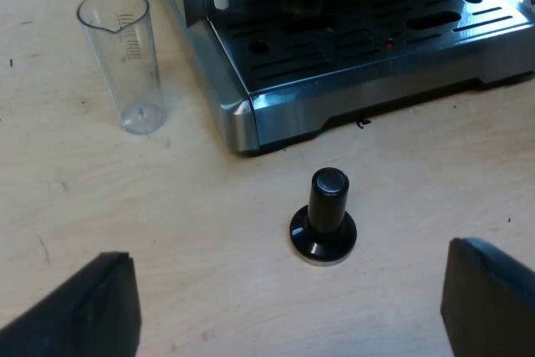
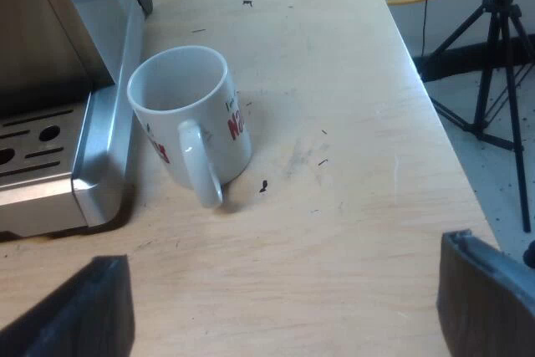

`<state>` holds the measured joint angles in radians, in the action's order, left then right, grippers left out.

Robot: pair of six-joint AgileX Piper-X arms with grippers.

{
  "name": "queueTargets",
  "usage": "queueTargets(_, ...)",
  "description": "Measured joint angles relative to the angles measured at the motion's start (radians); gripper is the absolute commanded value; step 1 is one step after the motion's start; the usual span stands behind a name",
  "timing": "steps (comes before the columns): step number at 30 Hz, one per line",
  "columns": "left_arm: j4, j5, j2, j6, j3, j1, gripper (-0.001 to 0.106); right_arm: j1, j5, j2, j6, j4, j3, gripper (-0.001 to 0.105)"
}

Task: Place mug into machine

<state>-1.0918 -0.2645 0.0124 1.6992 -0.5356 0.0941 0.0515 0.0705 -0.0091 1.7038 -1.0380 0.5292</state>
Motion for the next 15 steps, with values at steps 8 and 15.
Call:
queueTargets(8,0.0,0.0,0.0,0.0,0.0,0.0,0.081,0.0,-0.042,0.0,0.0,0.0,0.0,0.079)
queueTargets(15,0.033,0.0,0.0,0.0,-0.018,0.0,0.081,0.0,-0.077,0.0,0.031,-0.005,0.046,0.079)
